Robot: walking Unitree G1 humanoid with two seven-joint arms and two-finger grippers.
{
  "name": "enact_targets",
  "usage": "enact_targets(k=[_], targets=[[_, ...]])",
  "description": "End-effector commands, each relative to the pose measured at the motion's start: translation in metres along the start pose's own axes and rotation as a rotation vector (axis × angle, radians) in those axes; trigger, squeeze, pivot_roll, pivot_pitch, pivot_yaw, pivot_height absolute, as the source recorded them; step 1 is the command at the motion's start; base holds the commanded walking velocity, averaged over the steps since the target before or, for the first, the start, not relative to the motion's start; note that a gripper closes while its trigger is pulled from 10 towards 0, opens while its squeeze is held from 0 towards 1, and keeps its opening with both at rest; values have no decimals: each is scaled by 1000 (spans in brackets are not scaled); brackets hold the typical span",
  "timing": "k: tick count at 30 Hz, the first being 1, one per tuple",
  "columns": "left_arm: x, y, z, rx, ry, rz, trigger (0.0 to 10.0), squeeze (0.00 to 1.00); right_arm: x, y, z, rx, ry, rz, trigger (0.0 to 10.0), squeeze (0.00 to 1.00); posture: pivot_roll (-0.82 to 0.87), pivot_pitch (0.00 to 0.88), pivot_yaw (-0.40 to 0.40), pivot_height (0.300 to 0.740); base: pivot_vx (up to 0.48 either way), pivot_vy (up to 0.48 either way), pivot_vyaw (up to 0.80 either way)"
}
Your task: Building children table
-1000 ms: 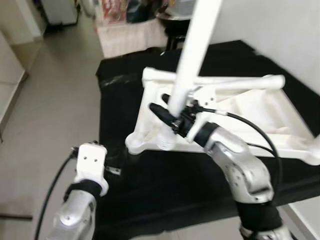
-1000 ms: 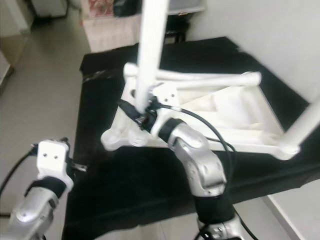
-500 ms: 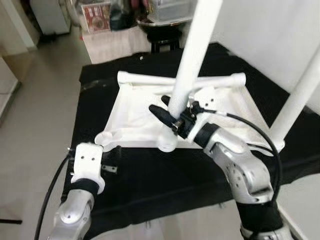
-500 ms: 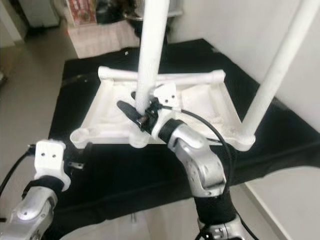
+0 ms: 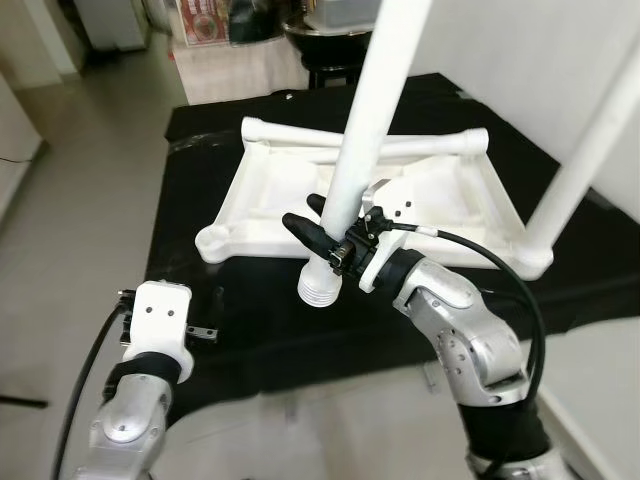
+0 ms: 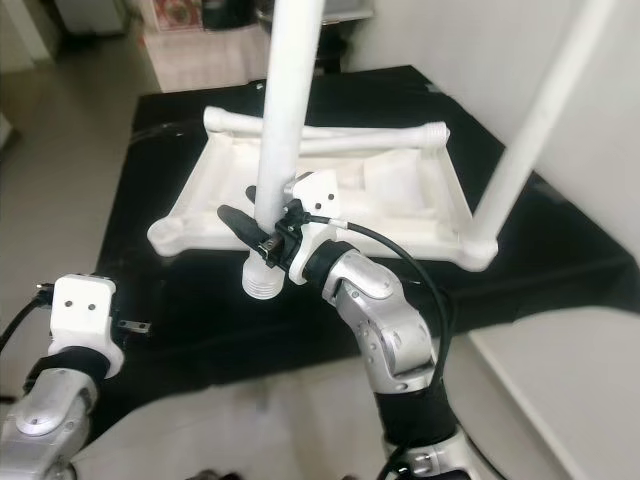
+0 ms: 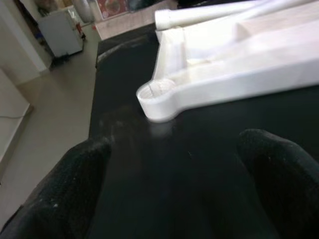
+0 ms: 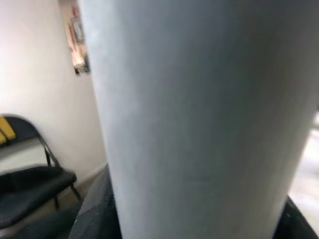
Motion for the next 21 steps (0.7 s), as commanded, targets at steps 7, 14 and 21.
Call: enact_targets(k=[7,14,21], targets=[[4,-1,2,-19,-15,-3,10000,0,-14,5,-7,21,21,-90,10000,0,-79,80,23,740,0,0,0],[6,1,-3,-2,-28,-7,10000,0,-40,19,-30,114,63,-236,10000,0,-80,79,24,740,0,0,0],[11,11,-22,49,-45,14,10000,0,-50,40,-63,193,92,-376,10000,0,-83,96,17,740,0,0,0]])
Point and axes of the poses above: a point about 5 cm out from each wrist's last joint towards the gripper, its own y axis pointing back from the gripper into the wrist, its own z axis along the axis of the wrist's last joint, x = y × z, the point moved 4 cm from there along -y, pointing out of the wrist towards the gripper, and after that the axes turned 10 degrees about -y, right-handed, at the moved point
